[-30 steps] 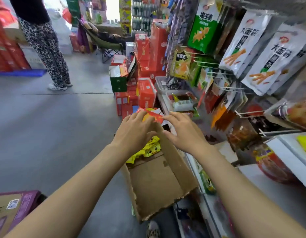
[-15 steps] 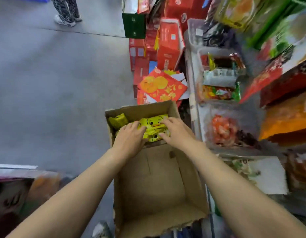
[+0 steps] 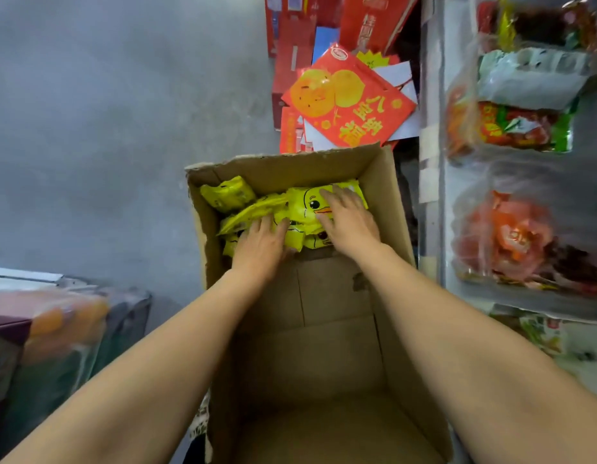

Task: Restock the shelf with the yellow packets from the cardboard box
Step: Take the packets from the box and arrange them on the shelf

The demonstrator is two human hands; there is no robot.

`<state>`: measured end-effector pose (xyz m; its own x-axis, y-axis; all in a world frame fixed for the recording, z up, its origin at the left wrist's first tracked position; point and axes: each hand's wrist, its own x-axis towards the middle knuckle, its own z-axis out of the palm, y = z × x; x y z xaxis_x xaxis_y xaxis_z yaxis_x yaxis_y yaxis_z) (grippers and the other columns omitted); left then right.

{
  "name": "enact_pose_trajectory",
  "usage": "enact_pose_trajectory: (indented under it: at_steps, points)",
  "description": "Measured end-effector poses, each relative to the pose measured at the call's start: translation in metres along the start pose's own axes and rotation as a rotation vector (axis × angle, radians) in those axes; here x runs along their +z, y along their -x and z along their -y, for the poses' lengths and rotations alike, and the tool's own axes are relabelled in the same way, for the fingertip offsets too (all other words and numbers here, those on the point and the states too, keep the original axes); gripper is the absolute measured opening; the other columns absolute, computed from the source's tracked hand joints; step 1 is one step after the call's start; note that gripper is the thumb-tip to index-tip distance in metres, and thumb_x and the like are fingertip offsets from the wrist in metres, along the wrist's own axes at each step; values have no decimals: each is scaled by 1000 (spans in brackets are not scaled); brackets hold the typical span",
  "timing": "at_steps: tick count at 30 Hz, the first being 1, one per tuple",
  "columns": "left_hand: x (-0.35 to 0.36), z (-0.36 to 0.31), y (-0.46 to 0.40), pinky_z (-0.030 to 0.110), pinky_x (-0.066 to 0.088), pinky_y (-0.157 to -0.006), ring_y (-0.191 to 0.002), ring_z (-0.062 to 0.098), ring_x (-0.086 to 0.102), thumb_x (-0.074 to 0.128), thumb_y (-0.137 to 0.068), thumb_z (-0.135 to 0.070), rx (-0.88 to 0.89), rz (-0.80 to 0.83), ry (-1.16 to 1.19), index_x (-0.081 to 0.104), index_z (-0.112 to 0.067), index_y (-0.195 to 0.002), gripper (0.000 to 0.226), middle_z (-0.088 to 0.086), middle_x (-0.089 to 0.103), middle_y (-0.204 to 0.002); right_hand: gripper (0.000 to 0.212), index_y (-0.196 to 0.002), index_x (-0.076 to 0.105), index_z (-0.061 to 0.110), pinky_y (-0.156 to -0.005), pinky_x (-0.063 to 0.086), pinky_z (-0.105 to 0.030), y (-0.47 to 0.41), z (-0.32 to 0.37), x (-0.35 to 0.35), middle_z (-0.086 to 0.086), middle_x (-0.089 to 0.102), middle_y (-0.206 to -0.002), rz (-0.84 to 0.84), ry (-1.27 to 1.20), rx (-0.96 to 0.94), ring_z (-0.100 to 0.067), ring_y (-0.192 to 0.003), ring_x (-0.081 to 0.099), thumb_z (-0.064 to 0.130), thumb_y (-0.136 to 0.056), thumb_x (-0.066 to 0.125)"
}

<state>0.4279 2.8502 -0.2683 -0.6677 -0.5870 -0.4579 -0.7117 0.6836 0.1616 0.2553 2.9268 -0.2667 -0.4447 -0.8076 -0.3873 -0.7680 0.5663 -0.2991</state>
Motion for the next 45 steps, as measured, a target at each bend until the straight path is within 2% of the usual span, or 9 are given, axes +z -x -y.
enact_pose_trajectory:
  at_steps: [10, 14, 18, 21, 24, 29, 33, 38, 45]
  points:
    - [40, 0, -1, 44, 43, -101, -128, 33, 37, 49, -96, -47, -40, -47, 70, 41, -24, -144, 53, 16, 39, -141, 81, -154, 28, 25, -94, 44, -43, 3, 0, 28, -12, 46, -135, -2, 106, 105, -30, -130, 38, 37, -87, 72]
    - [32, 5, 0, 43, 49, -82, -112, 35, 51, 68, -85, -38, 13, -305, -33, 61, -16, -121, 43, 18, 54, -124, 75, -138, 53, 17, -112, 29, -47, 1, 3, 33, -16, 34, -152, -159, 212, 19, -34, -143, 27, 52, -77, 76]
    - [24, 15, -4, 47, 43, -100, -123, 38, 47, 72, -83, -31, -123, -445, -64, 47, -12, -138, 63, 20, 51, -133, 62, -136, 48, 16, -119, 21, -44, -2, -2, 33, -13, 19, -162, -57, 77, 45, -28, -151, 15, 49, -87, 67]
    - [21, 22, -14, 46, 43, -100, -117, 38, 49, 74, -82, -22, -221, -391, -20, 37, -9, -144, 74, 20, 48, -133, 69, -135, 44, 20, -104, 34, -38, 2, -3, 32, -4, 46, -145, -78, 68, 103, -23, -137, 36, 51, -80, 73]
    - [21, 25, -16, 42, 49, -76, -99, 35, 55, 75, -77, -12, -288, -246, 59, 38, -8, -139, 72, 18, 53, -119, 93, -143, 37, 21, -99, 37, -37, 8, -1, 35, -5, 48, -138, -74, 65, 195, -26, -130, 40, 62, -71, 77]
    - [23, 30, -15, 43, 46, -77, -107, 37, 48, 64, -87, -10, -305, -186, 105, 50, -8, -128, 43, 16, 52, -119, 82, -123, 56, 18, -93, 39, -37, 17, -6, 46, -6, 51, -129, -125, 140, 248, -26, -120, 42, 69, -63, 77]
    - [11, 30, -16, 45, 44, -83, -112, 38, 45, 49, -92, -8, -336, -201, 171, 56, -13, -128, 37, 14, 58, -119, 67, -109, 48, 20, -76, 44, -33, 23, -12, 46, 0, 60, -104, -20, -286, 381, -25, -100, 58, 50, -65, 87]
    - [-5, 21, -1, 42, 46, -78, -103, 41, 55, 53, -95, -28, -474, -160, 472, 66, -13, -102, 21, 17, 64, -106, 54, -119, 52, 30, -89, 48, -27, 52, -13, 45, 13, 64, -107, -54, -953, 457, -6, -100, 62, 33, -76, 85]
    - [-8, 7, 35, 37, 51, -81, -95, 32, 63, 60, -93, -40, -508, 19, 832, 66, -10, -89, 31, 10, 69, -89, 34, -108, 62, 21, -70, 55, -22, 92, -11, 42, -3, 73, -106, -72, -1192, 589, -10, -85, 69, 14, -80, 80]
